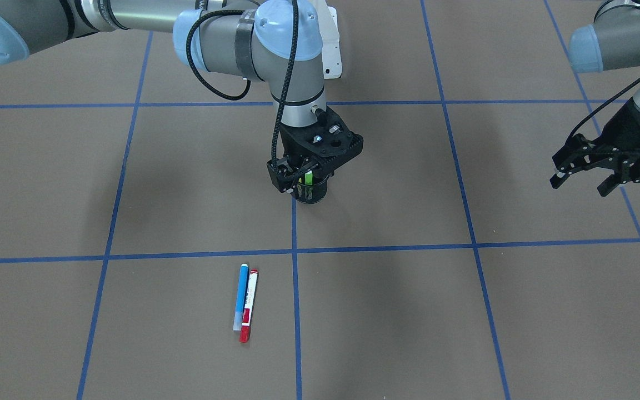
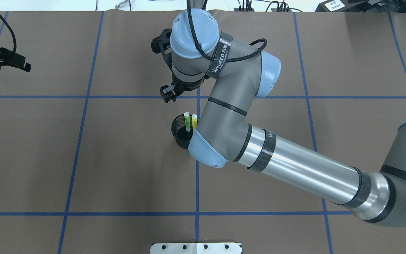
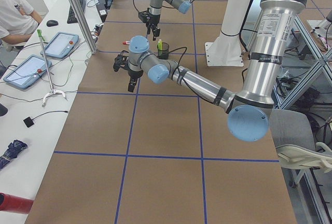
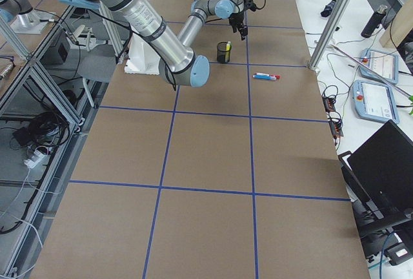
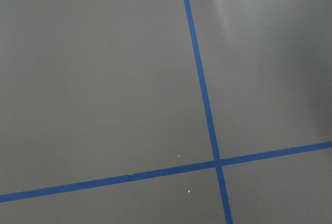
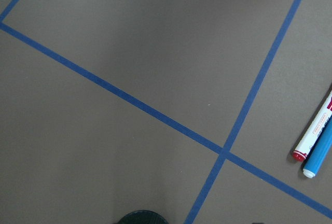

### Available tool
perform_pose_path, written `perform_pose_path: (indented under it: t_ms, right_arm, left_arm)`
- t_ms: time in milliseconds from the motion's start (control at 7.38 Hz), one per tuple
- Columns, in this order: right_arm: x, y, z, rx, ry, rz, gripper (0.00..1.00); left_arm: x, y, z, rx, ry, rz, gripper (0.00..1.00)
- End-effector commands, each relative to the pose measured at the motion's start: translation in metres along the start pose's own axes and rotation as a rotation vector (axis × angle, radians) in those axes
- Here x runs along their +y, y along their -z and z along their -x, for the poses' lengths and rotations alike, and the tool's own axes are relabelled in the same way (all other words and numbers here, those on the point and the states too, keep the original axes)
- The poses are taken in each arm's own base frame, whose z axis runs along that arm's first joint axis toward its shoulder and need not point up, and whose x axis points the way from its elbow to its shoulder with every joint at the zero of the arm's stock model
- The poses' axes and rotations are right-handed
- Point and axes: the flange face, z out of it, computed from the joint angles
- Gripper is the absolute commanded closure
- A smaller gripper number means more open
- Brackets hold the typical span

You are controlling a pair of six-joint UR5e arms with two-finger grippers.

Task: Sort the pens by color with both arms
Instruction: 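Grasp the green highlighter in the cup with the right gripper and lift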

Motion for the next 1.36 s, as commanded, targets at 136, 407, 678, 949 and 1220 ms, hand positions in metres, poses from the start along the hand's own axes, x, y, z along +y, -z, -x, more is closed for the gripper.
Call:
perform_pose_path:
  t_ms: [136,407,678,949,1220]
  right_arm:
    - [0.02,-0.022,0.031,-0.013,0.128,0.061,0.2]
    - [0.026,-0.029,0.034,-0.008,0.134,0.069,0.29]
    - [0.03,-0.034,0.037,-0.006,0.14,0.078,0.38]
    - [0.03,-0.035,0.038,-0.007,0.141,0.079,0.62]
    - [0.029,-0.033,0.038,-0.008,0.141,0.075,0.91]
  left_arm:
    - [0.022,0.005,0.024,-0.018,0.038,0.015,0.01]
    - [0.026,0.003,0.028,-0.017,0.049,0.026,0.01]
    - [0.026,0.004,0.029,-0.018,0.05,0.024,0.01]
    - [0.025,0.005,0.028,-0.018,0.05,0.022,0.01]
    - [0.024,0.006,0.03,-0.02,0.053,0.018,0.01]
